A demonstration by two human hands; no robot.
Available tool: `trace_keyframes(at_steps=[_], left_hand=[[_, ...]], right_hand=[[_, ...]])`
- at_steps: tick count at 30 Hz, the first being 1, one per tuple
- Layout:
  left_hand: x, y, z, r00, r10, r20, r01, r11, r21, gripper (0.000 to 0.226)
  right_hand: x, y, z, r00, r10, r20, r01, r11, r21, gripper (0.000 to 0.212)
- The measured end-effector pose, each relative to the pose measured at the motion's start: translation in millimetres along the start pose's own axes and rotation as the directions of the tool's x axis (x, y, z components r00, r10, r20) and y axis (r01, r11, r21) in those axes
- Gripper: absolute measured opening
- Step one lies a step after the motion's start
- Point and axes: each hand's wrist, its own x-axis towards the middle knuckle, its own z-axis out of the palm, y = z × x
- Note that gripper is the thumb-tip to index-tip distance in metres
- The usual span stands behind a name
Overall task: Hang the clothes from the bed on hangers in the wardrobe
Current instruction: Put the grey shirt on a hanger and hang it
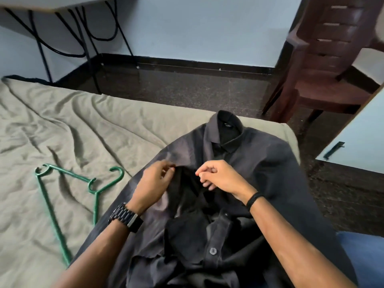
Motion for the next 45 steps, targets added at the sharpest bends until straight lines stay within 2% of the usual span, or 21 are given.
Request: trace_keyframes(at_steps=[3, 5, 6, 8, 9, 10, 14, 18, 20, 23, 25, 27, 29, 31, 32, 33, 34, 36, 38, 42, 45], left_hand=[[-24, -43, -33, 0.941, -0.094, -0.325, 0.088, 0.996, -0.032, 0.017], [-45, -77, -50, 0.846, -0.174, -0.505, 0.235, 0.97, 0.06, 0.022], [-56, -96, -60, 0.783, -0.243, -0.572, 0.356, 0.93, 0.092, 0.026], [-73, -120, -69, 0.666, -0.42, -0.616, 0.554, 0.832, 0.032, 0.037], [-79, -132, -75, 0.618, -0.492, -0.613, 0.609, 0.793, -0.023, 0.042], [-82, -140, -75, 0.601, -0.523, -0.604, 0.624, 0.78, -0.054, 0.046], [-79, -155, -65, 0.637, -0.458, -0.621, 0.557, 0.829, -0.04, 0.05], [-78, -161, -59, 0.65, -0.425, -0.63, 0.529, 0.848, -0.026, 0.039], [-79, -163, -63, 0.641, -0.424, -0.64, 0.472, 0.875, -0.107, 0.035], [-83, -158, -68, 0.563, -0.44, -0.699, 0.418, 0.882, -0.219, 0.037], [-88, -152, -68, 0.5, -0.409, -0.764, 0.426, 0.884, -0.195, 0.045], [-88, -144, -71, 0.443, -0.453, -0.774, 0.44, 0.862, -0.253, 0.052], [-82, -138, -80, 0.367, -0.593, -0.717, 0.403, 0.796, -0.452, 0.055], [-72, -130, -94, 0.304, -0.741, -0.599, 0.298, 0.671, -0.679, 0.055], [-65, -126, -102, 0.312, -0.787, -0.532, 0.238, 0.607, -0.758, 0.055], [-59, -121, -109, 0.357, -0.803, -0.477, 0.186, 0.562, -0.806, 0.053], [-50, -113, -116, 0.434, -0.789, -0.435, 0.136, 0.535, -0.834, 0.048], [-31, -94, -126, 0.625, -0.673, -0.395, 0.068, 0.552, -0.831, 0.028], [-12, -75, -130, 0.742, -0.525, -0.417, -0.007, 0.616, -0.788, 0.02], [34, -17, -111, 0.836, -0.364, -0.411, -0.127, 0.6, -0.79, 0.023], [53, 27, -64, 0.894, -0.332, -0.302, -0.086, 0.533, -0.841, 0.021]], right_hand=[[17, -31, 37, 0.993, -0.058, 0.105, 0.044, 0.991, 0.126, 0.014], [32, -47, 71, 0.976, -0.077, 0.202, 0.046, 0.987, 0.153, 0.013], [39, -55, 91, 0.966, -0.087, 0.245, 0.049, 0.987, 0.155, 0.012], [49, -64, 125, 0.954, -0.091, 0.287, 0.054, 0.989, 0.135, 0.013], [56, -70, 146, 0.946, -0.094, 0.311, 0.057, 0.99, 0.126, 0.013], [60, -72, 162, 0.943, -0.091, 0.322, 0.054, 0.991, 0.121, 0.014], [74, -72, 220, 0.935, -0.052, 0.351, 0.045, 0.999, 0.028, 0.012], [70, -58, 256, 0.913, 0.103, 0.395, -0.052, 0.989, -0.138, 0.018], [68, -57, 265, 0.912, 0.094, 0.4, -0.011, 0.979, -0.206, 0.024], [63, -61, 272, 0.909, 0.044, 0.414, 0.022, 0.988, -0.153, 0.02], [55, -62, 277, 0.912, 0.02, 0.409, -0.026, 1.0, 0.007, 0.013], [49, -68, 279, 0.92, -0.032, 0.391, -0.03, 0.988, 0.15, 0.01], [48, -78, 276, 0.933, -0.103, 0.345, 0.036, 0.98, 0.196, 0.01], [53, -95, 263, 0.944, -0.183, 0.275, 0.104, 0.955, 0.279, 0.013], [57, -105, 254, 0.945, -0.224, 0.237, 0.135, 0.93, 0.341, 0.013], [61, -113, 242, 0.944, -0.263, 0.198, 0.169, 0.903, 0.395, 0.012], [65, -123, 225, 0.941, -0.302, 0.15, 0.212, 0.877, 0.432, 0.011], [72, -137, 190, 0.932, -0.357, 0.063, 0.286, 0.829, 0.48, 0.011], [75, -145, 160, 0.924, -0.382, 0.003, 0.326, 0.793, 0.515, 0.013], [78, -141, 95, 0.923, -0.333, -0.19, 0.384, 0.804, 0.454, 0.017], [80, -124, 50, 0.942, -0.198, -0.269, 0.315, 0.798, 0.514, 0.026]])
